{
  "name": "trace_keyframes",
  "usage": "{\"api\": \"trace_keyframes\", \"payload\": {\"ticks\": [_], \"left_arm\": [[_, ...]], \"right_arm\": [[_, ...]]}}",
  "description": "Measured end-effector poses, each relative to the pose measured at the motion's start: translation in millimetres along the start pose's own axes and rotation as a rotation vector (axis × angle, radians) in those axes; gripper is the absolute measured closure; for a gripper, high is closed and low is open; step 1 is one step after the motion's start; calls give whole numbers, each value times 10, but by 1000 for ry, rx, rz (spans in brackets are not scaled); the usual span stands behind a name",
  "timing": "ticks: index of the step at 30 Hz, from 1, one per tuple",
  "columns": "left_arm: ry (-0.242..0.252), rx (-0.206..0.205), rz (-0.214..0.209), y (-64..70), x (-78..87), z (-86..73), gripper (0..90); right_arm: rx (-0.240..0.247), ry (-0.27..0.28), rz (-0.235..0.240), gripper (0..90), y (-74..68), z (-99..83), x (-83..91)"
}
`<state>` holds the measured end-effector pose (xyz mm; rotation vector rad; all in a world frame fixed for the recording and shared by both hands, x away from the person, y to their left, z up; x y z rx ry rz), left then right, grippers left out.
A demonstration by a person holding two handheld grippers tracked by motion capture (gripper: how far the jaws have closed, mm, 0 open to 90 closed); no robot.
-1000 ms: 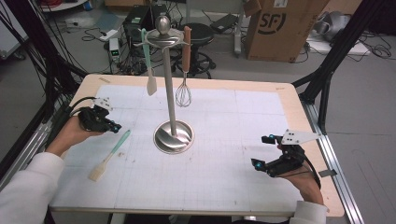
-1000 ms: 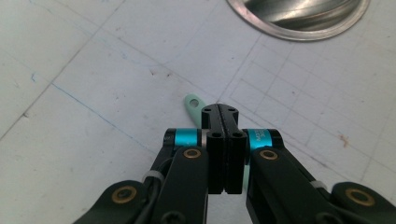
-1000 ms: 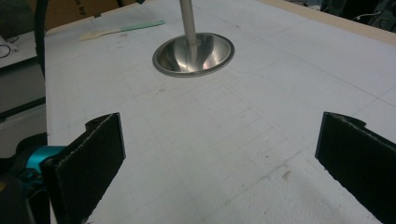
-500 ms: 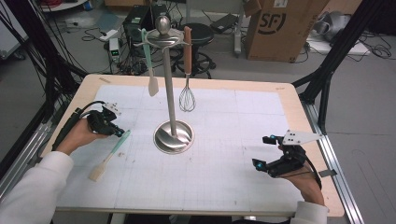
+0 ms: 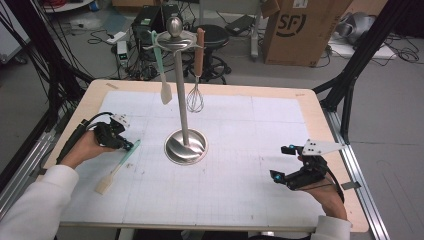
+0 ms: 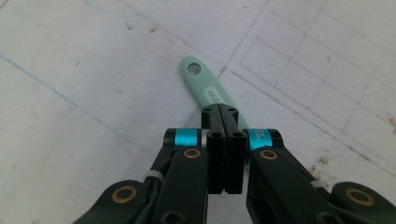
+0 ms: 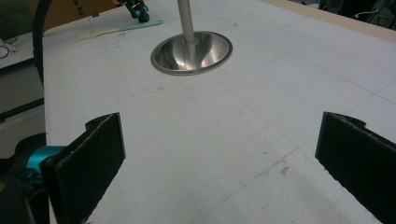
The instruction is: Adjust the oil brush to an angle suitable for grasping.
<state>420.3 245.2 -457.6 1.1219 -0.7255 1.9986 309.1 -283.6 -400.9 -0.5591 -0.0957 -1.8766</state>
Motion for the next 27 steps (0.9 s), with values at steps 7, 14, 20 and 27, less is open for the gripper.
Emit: {"api": "trace_keyframes", "payload": {"ticks": [7,14,20,27], "left_arm": [[7,-76,-22,198,-15,93,897],[3,-127,-45,364,-11,138,898],[-5,-170,-78,532,-7,159,897],[-23,-238,-108,743,8,187,897]], "right_arm": [[2,2,5,3,3,20,-19],[0,1,6,3,4,26,-32],[2,5,5,3,1,32,-24],[8,6,8,3,-4,37,-26]]}}
Point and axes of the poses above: each handheld gripper's, and its own axes: x roughly backward along the jaws, z roughly out of its top, y roughly to its right, the point moved 5 cm from there along -x, roughly forward along the jaws, and after that the axes turned 11 degrees about z, right-handed, at the moved point
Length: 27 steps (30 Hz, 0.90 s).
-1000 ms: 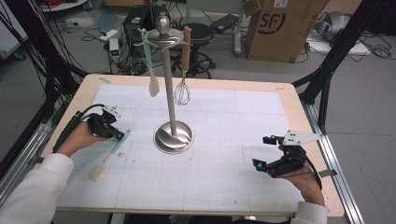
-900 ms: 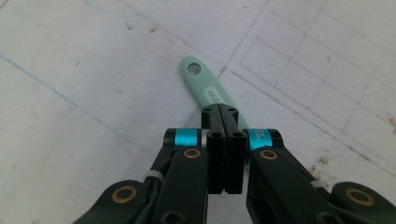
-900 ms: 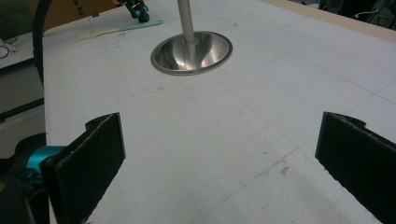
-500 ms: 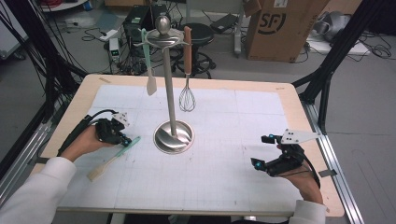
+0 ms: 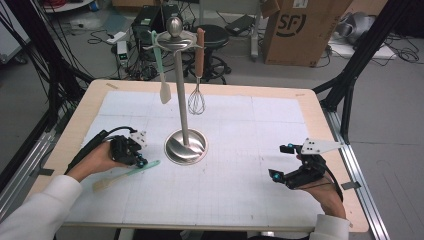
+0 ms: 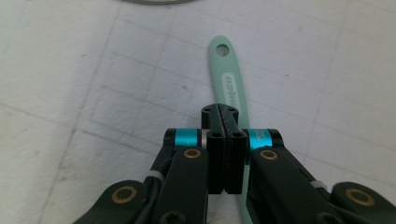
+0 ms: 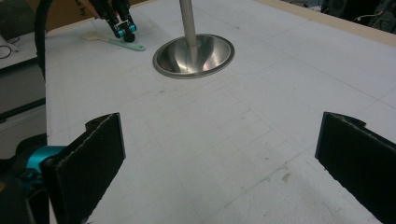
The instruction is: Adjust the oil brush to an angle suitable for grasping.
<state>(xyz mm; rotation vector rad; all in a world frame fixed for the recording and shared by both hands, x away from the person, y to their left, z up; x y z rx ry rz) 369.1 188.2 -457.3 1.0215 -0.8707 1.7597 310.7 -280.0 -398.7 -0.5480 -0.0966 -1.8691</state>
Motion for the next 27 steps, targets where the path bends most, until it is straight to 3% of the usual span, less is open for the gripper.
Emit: {"api": "trace_keyframes", "payload": {"ticks": [2,6,8,14,21,27], "left_arm": [[0,-24,-3,37,4,17,897],[38,-12,-5,64,65,56,897],[49,-27,-2,58,119,63,897],[118,-3,19,70,338,64,880],[174,47,56,117,617,47,782],[246,39,78,196,850,81,660]], "right_arm": [[0,-2,-1,3,0,1,1],[2,-2,-2,3,-1,5,1],[3,0,-1,2,-3,8,-1],[5,3,-5,2,-5,14,15],[10,6,-5,3,-18,23,26],[10,14,-3,2,-31,32,43]]}}
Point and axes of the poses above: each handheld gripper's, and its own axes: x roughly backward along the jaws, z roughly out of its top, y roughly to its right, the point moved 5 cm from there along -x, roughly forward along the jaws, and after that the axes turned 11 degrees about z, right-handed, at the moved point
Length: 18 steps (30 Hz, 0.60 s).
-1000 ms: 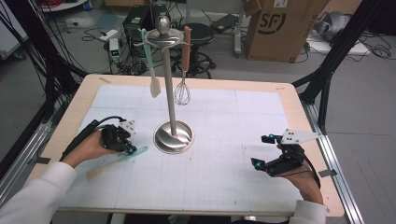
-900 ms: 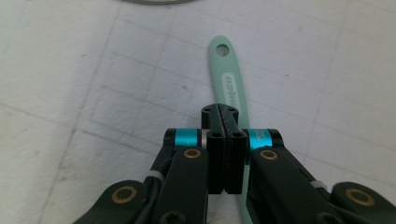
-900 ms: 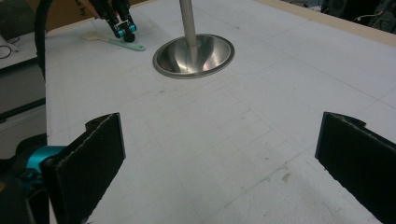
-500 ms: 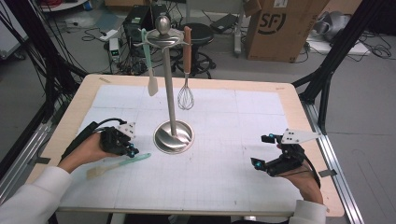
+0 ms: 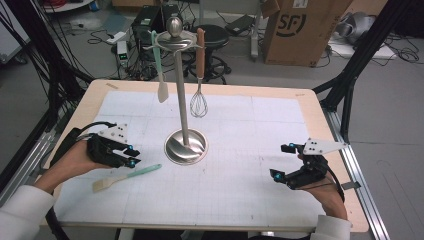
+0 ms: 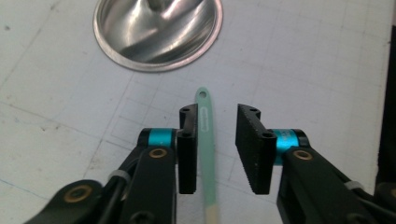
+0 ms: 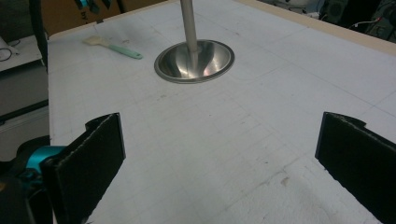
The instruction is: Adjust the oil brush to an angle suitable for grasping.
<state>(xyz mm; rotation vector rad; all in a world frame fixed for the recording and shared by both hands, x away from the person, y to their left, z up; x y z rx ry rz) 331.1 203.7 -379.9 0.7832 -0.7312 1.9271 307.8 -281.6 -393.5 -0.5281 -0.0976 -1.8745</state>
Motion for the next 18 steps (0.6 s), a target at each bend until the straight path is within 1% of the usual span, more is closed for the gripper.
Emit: {"api": "trace_keyframes", "payload": {"ticks": [1,2,4,6,7,9,11,12,14,16,17,18], "left_arm": [[9,-2,2,14,20,11,624],[19,-17,4,34,56,27,580],[39,-33,17,68,101,49,473],[52,-14,45,95,133,71,357],[56,-8,50,101,155,80,314],[74,-8,42,107,212,103,272],[97,5,38,107,267,134,223],[100,10,42,98,294,150,171],[116,32,35,92,338,179,52],[156,41,29,86,402,219,42],[172,48,24,88,427,235,19],[184,50,21,89,450,250,17]], "right_arm": [[1,1,1,3,-2,2,1],[2,2,0,2,-2,3,1],[4,5,-2,2,-4,11,6],[7,6,0,2,-5,15,7],[8,6,-2,2,-6,15,10],[7,10,-1,2,-8,17,20],[8,11,-2,3,-10,17,34],[7,14,-4,3,-11,19,37],[7,15,-6,3,-11,19,43],[7,17,-4,3,-16,20,45],[9,16,-4,3,-17,20,46],[5,16,-4,2,-20,22,47]]}}
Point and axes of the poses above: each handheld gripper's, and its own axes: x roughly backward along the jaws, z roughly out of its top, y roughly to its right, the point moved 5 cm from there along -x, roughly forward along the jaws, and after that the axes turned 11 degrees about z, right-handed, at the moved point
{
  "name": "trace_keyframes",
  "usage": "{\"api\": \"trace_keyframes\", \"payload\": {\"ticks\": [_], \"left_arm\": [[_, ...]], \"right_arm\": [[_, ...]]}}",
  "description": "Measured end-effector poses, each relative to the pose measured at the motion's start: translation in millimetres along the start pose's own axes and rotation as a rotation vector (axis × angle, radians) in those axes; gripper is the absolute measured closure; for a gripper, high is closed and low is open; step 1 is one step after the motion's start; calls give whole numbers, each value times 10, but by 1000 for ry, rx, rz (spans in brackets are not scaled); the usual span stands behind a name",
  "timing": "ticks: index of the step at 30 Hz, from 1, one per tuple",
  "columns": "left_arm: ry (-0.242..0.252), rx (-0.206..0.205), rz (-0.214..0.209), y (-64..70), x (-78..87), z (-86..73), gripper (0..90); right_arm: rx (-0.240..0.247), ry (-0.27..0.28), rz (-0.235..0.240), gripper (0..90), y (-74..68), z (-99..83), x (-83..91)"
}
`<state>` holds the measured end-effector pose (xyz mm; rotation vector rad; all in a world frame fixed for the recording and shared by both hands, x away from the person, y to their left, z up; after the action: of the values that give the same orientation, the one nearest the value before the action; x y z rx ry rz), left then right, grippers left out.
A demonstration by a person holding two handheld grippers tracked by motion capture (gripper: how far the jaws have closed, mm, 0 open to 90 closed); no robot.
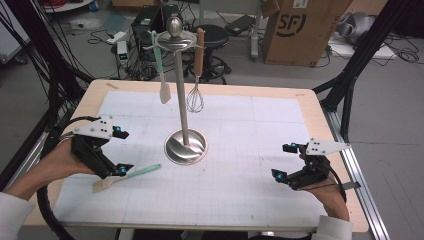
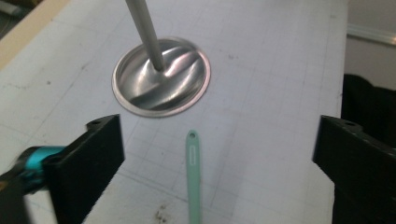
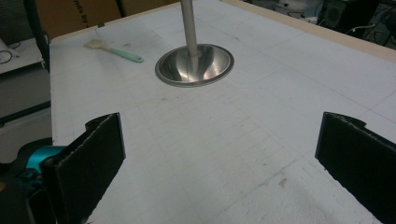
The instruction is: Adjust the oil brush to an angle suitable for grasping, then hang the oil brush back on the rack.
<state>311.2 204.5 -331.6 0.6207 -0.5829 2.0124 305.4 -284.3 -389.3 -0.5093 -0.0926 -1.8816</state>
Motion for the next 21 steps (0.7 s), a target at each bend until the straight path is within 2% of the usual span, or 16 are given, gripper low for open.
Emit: {"api": "trace_keyframes", "payload": {"ticks": [5,12,16,21], "left_arm": [[30,-6,2,-4,82,60,16],[45,-8,21,-55,173,73,16],[40,-3,33,-97,202,57,16],[6,-6,46,-129,205,9,17]], "right_arm": [[2,-1,-2,3,7,-3,-4],[-2,-1,-1,3,6,-16,7],[-11,-1,-5,2,12,-35,25],[-8,-2,-8,2,19,-38,22]]}}
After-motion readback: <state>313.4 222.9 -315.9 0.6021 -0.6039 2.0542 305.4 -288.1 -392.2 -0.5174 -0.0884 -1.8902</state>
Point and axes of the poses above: each handheld gripper's, and its own axes: x roughly backward along the jaws, z roughly out of its top, y roughly to its right, the point moved 5 cm from there along -x, roughly forward along the jaws, and after that the axes turned 11 degrees about z, right-handed, at the moved point
